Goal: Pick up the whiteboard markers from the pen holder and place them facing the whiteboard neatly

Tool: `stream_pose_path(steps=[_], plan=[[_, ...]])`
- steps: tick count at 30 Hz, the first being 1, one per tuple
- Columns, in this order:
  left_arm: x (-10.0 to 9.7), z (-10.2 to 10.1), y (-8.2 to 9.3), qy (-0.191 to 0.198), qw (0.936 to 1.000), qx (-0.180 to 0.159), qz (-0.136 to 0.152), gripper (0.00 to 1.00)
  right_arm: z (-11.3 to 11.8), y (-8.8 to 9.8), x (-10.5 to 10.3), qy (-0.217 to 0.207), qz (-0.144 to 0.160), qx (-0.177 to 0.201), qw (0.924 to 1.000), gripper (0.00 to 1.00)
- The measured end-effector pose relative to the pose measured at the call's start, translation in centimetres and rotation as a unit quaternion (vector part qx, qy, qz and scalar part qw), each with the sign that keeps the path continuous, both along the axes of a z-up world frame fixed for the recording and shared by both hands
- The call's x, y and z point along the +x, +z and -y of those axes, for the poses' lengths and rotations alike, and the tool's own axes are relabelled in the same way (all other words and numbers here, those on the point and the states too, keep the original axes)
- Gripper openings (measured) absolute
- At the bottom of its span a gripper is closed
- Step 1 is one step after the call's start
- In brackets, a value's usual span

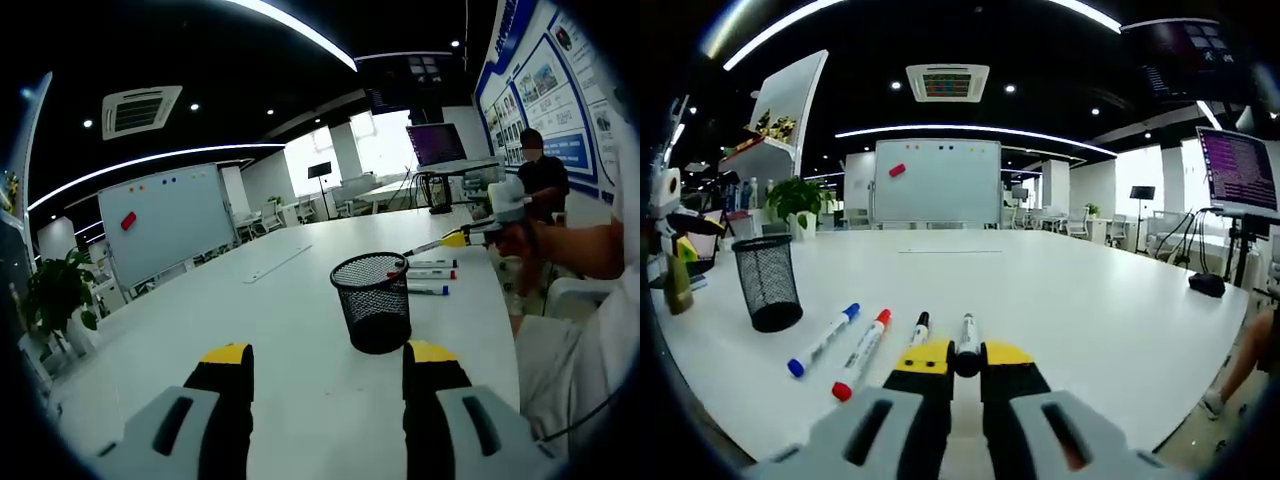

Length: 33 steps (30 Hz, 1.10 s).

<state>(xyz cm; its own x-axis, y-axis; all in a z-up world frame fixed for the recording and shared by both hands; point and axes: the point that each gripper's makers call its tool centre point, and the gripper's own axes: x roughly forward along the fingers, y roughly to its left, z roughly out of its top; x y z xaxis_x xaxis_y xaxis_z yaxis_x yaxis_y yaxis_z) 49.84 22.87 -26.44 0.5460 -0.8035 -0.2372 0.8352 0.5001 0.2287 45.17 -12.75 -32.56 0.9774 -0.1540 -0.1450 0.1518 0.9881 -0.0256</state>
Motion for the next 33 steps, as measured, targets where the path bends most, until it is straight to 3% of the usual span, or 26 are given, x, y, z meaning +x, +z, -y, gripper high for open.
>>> stream_pose_path(steps=[7,13,20,33], plan=[[0.0,0.1,0.0,0.0,1.0,0.0,0.0,0.61,-0.1,-0.5,-0.1,0.006,-0.01,-0.001,0.9999,0.1],[0.0,0.0,0.0,0.0,1.0,0.0,0.0,0.61,0.0,-0.6,-0.2,0.019,-0.02,-0.029,0.9992,0.1],[0.1,-0.1,0.0,0.0,1.0,0.0,0.0,0.61,0.4,-1.2,-0.4,0.015,-0.027,-0.01,0.9995,0.1],[0.2,-0.1,0.0,0.0,1.0,0.0,0.0,0.61,0.0,-2.3,-0.3,0.027,-0.047,-0.01,0.9985,0.1]])
